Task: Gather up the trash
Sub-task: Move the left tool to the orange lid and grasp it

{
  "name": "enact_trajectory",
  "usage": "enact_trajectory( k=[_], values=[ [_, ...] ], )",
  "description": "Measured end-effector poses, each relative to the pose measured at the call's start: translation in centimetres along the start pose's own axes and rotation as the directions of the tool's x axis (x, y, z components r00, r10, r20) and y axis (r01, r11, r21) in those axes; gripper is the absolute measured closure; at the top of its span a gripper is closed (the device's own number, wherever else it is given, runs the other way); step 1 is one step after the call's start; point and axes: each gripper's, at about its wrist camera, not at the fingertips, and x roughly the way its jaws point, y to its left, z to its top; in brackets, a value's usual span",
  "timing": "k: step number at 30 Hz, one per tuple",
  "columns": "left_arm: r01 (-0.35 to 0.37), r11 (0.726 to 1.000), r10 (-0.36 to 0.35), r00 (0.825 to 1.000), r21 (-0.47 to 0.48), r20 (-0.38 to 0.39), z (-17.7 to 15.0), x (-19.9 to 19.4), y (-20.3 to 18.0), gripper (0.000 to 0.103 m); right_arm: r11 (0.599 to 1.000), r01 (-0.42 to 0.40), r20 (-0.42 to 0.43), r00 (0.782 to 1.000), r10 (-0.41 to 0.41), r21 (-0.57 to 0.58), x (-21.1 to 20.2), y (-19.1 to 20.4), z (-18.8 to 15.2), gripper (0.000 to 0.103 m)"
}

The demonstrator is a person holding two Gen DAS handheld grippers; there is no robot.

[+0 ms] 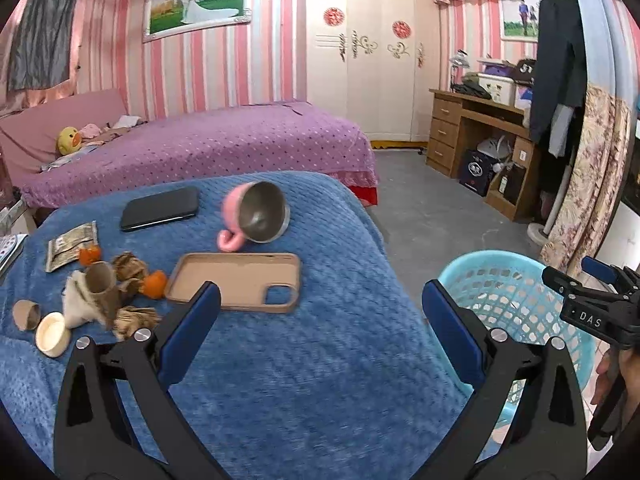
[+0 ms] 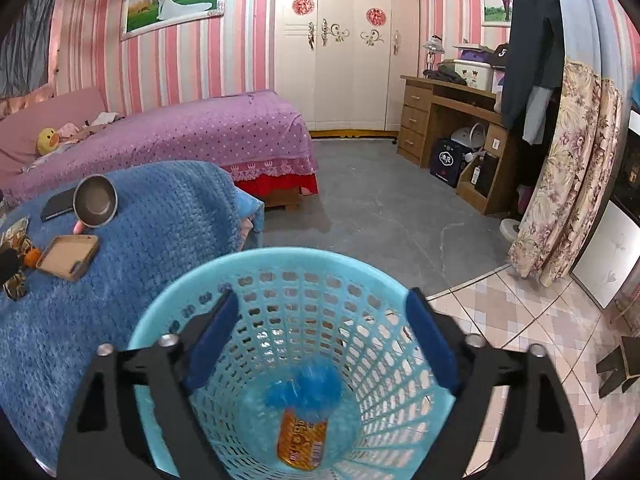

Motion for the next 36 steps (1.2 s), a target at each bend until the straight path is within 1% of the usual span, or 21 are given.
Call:
enact_trajectory(
  k=[3, 6, 10, 15, 19, 25, 27, 30, 34, 36],
  values=[
    [-0.020, 1.000, 0.020, 1.000, -0.010, 0.024, 0.2, -1.2, 1.8, 0.006, 1.000, 0.004, 0.029, 1.000, -0.005, 0.030, -1.0, 0.7, 0.1, 0.005],
    [-0.034, 0.999, 0.034, 0.999, -0.021, 0.032, 0.3, -2.1, 3.6, 0.006, 0.999, 0.012, 0.030, 0.999, -0.013, 0.047, -1.4, 1.2, 0.2, 0.005],
    [-0.055, 0.998, 0.056, 0.997, -0.041, 0.048, 0.0, -3.4, 5.9, 0.006, 0.998, -0.010, 0.044, 0.999, 0.008, 0.062, -2.4, 2.6, 0.3, 0.005],
    [-0.078, 0.996, 0.080, 0.996, -0.046, 0.044, -0.8, -4.4, 8.4, 0.006, 0.998, -0.050, 0.068, 0.997, 0.048, 0.034, -4.1, 5.5, 0.7, 0.005],
    [-0.098, 0.994, 0.101, 0.994, -0.057, 0.044, -2.1, -4.9, 10.6, 0.006, 0.996, -0.087, 0.080, 0.993, 0.086, 0.019, -5.4, 8.5, 0.6, 0.005],
    [-0.142, 0.987, 0.144, 0.989, -0.079, 0.019, -4.3, -5.2, 14.0, 0.006, 0.990, -0.142, 0.084, 0.986, 0.141, 0.009, -6.1, 13.0, -0.2, 0.005],
    [-0.172, 0.982, 0.174, 0.985, -0.077, 0.017, -5.1, -5.4, 15.2, 0.005, 0.988, -0.157, 0.091, 0.984, 0.156, 0.004, -6.3, 14.7, -0.7, 0.005],
    [-0.181, 0.980, 0.181, 0.983, -0.086, -0.009, -6.0, -5.2, 16.6, 0.005, 0.985, -0.175, 0.103, 0.979, 0.175, -0.007, -6.3, 16.6, -1.7, 0.005],
    [-0.201, 0.975, 0.198, 0.979, -0.095, -0.036, -7.1, -4.9, 18.7, 0.005, 0.985, -0.170, 0.119, 0.978, 0.174, -0.043, -5.9, 18.7, -3.5, 0.005],
    [-0.198, 0.973, 0.193, 0.980, -0.119, -0.053, -7.7, -4.9, 20.2, 0.006, 0.984, -0.168, 0.115, 0.978, 0.173, -0.057, -5.6, 19.3, -4.3, 0.005]
  ],
)
